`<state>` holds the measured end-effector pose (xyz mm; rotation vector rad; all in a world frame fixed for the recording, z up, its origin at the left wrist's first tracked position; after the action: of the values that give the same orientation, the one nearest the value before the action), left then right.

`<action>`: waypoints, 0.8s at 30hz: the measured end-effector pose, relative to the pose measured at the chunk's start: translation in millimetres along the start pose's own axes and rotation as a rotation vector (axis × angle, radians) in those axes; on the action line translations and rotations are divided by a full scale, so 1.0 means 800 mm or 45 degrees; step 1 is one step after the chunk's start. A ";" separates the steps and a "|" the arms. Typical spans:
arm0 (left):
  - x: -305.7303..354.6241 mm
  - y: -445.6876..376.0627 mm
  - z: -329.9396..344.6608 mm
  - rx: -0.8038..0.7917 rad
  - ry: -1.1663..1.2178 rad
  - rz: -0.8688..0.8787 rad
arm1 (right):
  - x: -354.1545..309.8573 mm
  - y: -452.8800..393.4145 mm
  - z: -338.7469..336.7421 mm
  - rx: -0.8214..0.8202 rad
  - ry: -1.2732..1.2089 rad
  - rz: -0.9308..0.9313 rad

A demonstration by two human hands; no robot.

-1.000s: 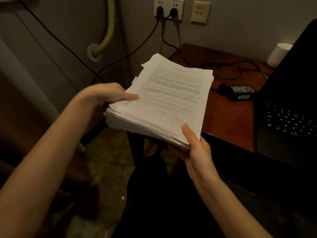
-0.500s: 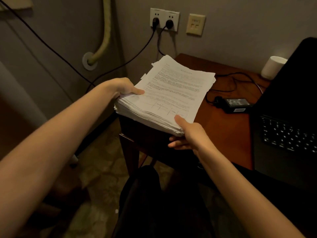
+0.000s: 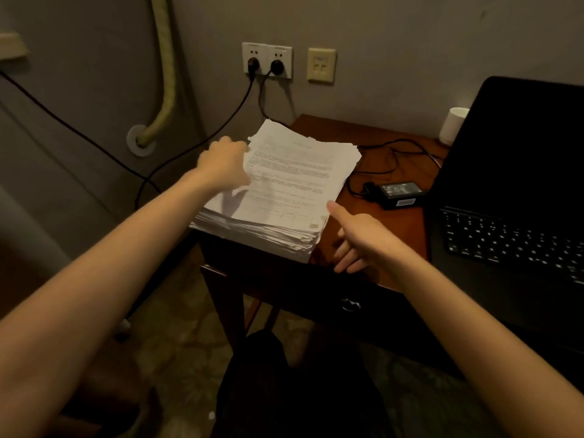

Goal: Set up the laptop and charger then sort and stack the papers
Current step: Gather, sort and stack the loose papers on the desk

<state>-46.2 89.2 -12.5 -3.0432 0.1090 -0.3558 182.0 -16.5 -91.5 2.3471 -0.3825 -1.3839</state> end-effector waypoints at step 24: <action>0.098 -0.051 0.121 -0.299 -0.090 0.361 | -0.056 -0.153 -0.040 0.225 -0.328 -0.496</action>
<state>54.7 130.3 -85.4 -3.1975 0.6112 -0.2282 193.1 117.1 -99.2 2.4827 -0.1218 -1.9141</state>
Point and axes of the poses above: each hand's wrist, its own y-axis away from the middle knuckle, its own z-axis out of the palm, x = y × z, the point moved 8 cm from there along -y, towards the middle knuckle
